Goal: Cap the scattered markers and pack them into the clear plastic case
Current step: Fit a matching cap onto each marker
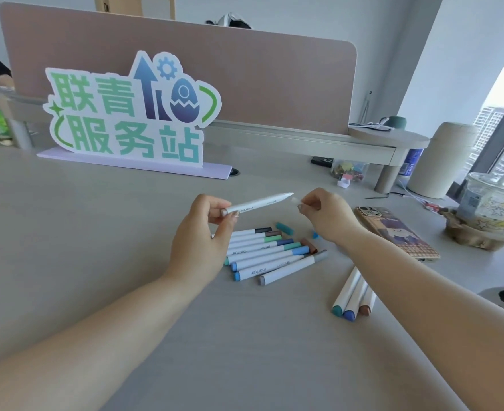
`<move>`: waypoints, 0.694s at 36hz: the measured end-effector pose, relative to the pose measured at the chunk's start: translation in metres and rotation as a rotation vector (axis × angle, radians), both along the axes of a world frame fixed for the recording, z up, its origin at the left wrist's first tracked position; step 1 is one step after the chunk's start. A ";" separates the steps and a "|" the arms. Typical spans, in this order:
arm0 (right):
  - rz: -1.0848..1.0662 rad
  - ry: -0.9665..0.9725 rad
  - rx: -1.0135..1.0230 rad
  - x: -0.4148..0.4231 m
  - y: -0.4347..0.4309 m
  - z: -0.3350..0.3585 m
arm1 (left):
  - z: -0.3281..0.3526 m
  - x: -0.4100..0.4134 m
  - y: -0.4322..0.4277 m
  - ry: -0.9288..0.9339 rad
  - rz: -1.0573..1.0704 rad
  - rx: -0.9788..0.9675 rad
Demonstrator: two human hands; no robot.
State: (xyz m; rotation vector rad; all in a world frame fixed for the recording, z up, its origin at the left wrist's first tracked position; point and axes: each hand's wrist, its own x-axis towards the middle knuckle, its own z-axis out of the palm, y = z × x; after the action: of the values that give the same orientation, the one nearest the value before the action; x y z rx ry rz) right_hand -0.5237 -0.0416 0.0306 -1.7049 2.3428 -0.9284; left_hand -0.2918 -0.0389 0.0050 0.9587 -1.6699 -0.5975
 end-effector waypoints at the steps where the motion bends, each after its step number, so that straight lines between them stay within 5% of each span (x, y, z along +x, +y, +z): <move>1: 0.023 -0.053 -0.037 -0.001 0.008 0.003 | 0.000 0.000 0.000 0.002 -0.003 0.000; 11: 0.090 -0.363 -0.308 0.002 0.105 -0.003 | 0.005 -0.004 0.011 -0.033 -0.081 -0.054; 25: 0.125 -0.311 -0.304 -0.001 0.106 -0.006 | 0.010 -0.003 0.020 -0.005 -0.121 -0.015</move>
State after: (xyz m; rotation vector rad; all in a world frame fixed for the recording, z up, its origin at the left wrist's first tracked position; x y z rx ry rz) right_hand -0.5246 0.0648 0.0246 -1.6348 1.9538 -1.4649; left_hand -0.2946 -0.0187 0.0151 0.8533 -1.7441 -0.6625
